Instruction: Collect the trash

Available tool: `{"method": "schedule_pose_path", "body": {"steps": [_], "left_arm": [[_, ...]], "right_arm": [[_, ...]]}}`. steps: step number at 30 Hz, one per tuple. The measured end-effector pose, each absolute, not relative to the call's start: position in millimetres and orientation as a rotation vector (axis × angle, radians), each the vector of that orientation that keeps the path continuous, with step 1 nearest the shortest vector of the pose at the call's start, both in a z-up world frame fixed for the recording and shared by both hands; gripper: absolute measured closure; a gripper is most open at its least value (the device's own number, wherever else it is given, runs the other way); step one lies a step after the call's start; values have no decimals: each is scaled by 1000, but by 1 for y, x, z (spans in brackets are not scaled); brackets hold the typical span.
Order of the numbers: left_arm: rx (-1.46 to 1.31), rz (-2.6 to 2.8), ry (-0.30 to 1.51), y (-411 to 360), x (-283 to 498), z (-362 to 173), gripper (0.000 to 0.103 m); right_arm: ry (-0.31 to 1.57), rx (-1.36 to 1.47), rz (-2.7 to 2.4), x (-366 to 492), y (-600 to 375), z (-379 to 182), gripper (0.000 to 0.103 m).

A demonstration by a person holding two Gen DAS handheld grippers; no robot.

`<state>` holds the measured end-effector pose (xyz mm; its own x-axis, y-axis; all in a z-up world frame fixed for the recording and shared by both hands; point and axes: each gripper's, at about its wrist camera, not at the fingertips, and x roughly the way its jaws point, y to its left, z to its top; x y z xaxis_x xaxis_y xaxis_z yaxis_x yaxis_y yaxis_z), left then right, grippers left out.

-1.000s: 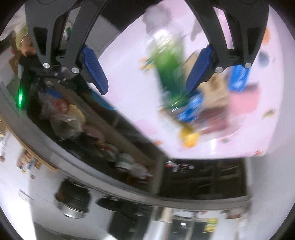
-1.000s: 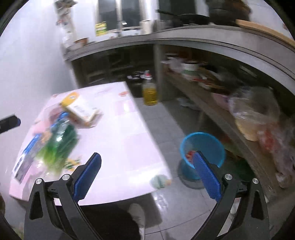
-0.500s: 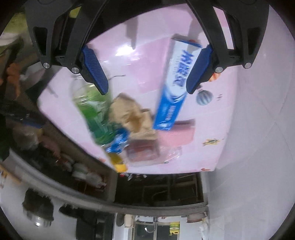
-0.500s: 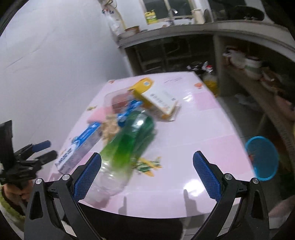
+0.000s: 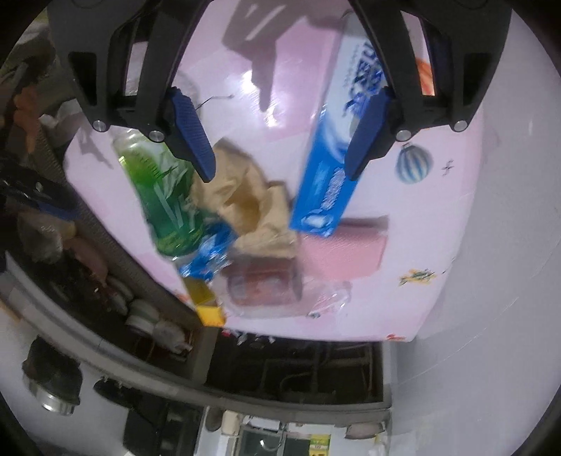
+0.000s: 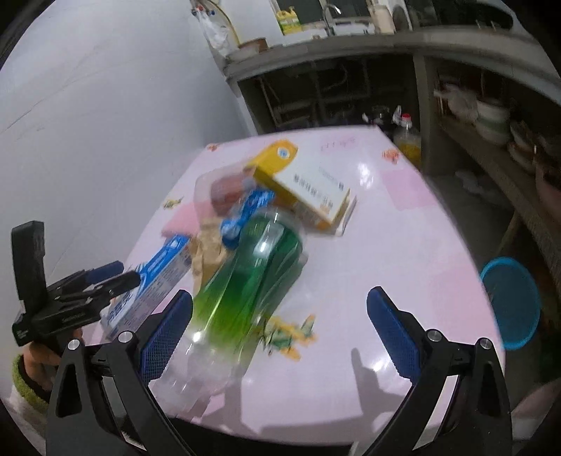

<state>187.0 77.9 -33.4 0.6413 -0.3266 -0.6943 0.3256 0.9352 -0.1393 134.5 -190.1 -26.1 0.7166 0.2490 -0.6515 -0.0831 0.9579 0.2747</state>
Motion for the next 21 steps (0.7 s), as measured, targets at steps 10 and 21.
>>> {"method": "schedule_pose_path", "body": {"steps": [10, 21], "left_arm": [[4, -367, 805, 77, 194, -35, 36], [-81, -419, 862, 79, 205, -44, 38]], "right_arm": [[586, -38, 370, 230, -186, 5, 6], [723, -233, 491, 326, -171, -41, 6]]}}
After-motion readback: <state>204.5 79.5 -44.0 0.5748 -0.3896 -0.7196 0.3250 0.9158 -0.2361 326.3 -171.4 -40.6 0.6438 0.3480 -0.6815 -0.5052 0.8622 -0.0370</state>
